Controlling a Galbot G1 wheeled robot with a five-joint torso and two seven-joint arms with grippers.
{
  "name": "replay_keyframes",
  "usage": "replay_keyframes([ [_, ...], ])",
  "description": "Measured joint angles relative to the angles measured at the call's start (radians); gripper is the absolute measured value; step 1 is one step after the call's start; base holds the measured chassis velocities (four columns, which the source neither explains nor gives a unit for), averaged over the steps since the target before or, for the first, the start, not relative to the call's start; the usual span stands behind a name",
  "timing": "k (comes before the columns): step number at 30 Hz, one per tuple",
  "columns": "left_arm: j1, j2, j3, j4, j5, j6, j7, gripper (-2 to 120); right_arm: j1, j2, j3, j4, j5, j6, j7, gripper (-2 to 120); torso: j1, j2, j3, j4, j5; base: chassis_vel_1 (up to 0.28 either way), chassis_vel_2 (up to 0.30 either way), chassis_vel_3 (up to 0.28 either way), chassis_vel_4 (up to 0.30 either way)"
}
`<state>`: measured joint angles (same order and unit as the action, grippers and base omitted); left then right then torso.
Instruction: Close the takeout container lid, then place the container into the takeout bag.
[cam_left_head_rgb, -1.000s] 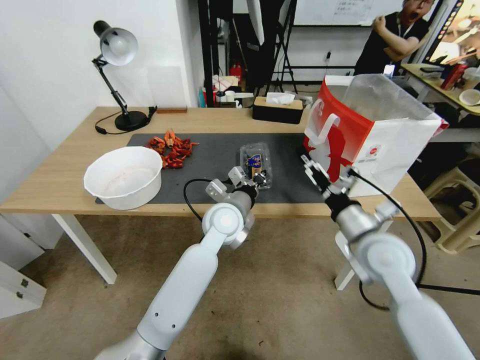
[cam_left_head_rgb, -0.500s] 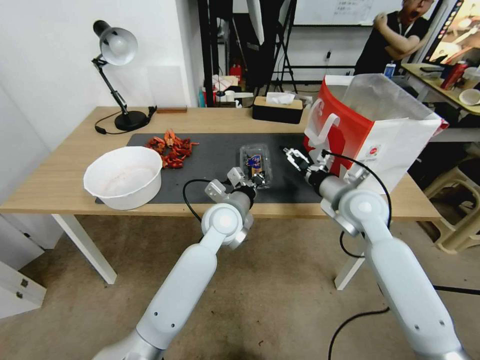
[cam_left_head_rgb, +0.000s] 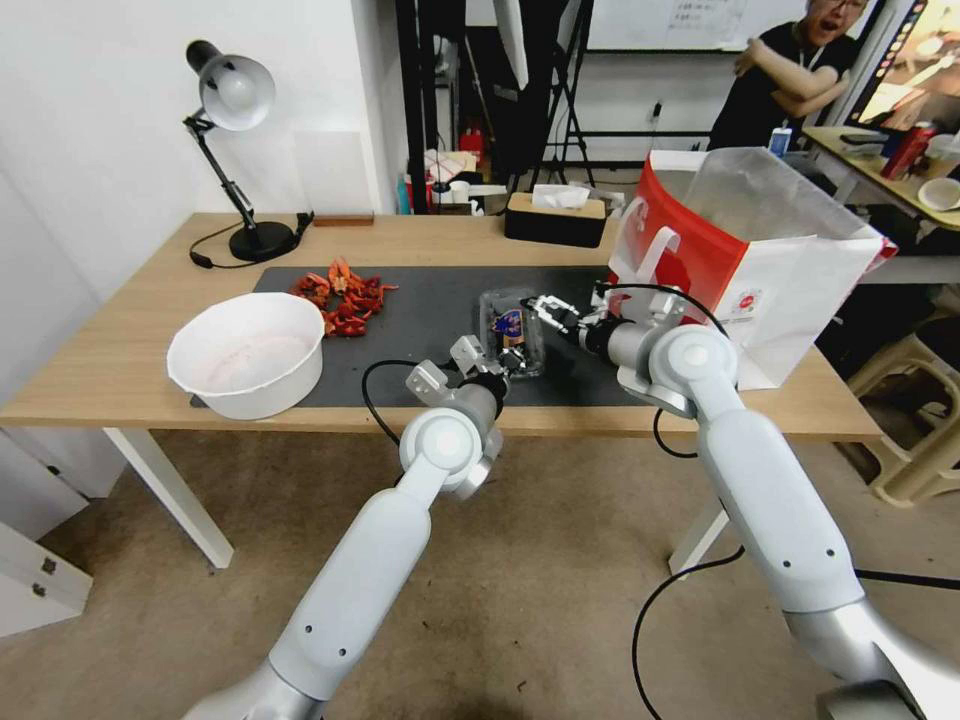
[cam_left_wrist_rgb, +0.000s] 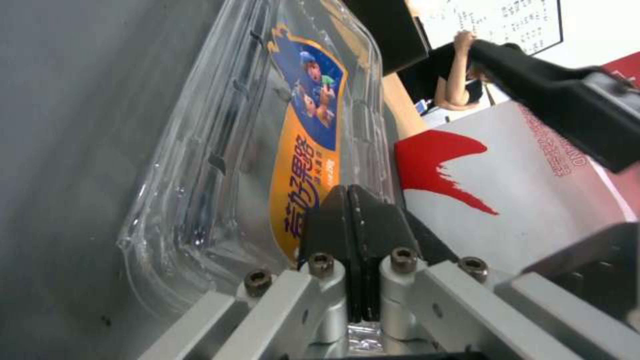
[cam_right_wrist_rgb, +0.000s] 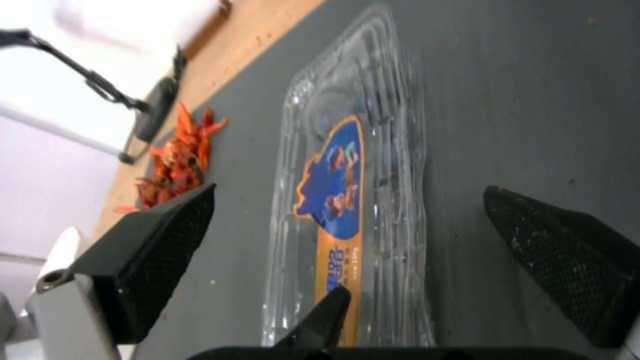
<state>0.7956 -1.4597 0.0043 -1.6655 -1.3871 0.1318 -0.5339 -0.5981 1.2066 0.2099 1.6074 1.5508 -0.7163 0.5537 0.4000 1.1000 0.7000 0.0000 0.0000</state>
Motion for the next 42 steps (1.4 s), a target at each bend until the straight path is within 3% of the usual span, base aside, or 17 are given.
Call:
replay_keyframes([
  [22,0.006,0.01,-0.003,-0.007,0.001,-0.01,0.003,0,0.071,0.027,-0.054,-0.092,0.102,-0.02,0.091,96,0.0,0.0,0.0,0.0,0.0,0.0,0.0,0.0,0.0],
  [29,0.008,0.011,-0.002,-0.009,0.001,-0.013,0.003,0,0.08,0.027,-0.061,-0.099,0.178,-0.02,0.153,68,0.0,0.0,0.0,0.0,0.0,0.0,0.0,0.0,0.0],
  [42,0.011,0.015,-0.002,-0.014,0.0,-0.018,0.006,0,0.071,0.018,-0.053,-0.099,0.185,-0.019,0.159,25,0.0,0.0,0.0,-0.0001,0.0,0.0,0.0,0.0,0.0],
])
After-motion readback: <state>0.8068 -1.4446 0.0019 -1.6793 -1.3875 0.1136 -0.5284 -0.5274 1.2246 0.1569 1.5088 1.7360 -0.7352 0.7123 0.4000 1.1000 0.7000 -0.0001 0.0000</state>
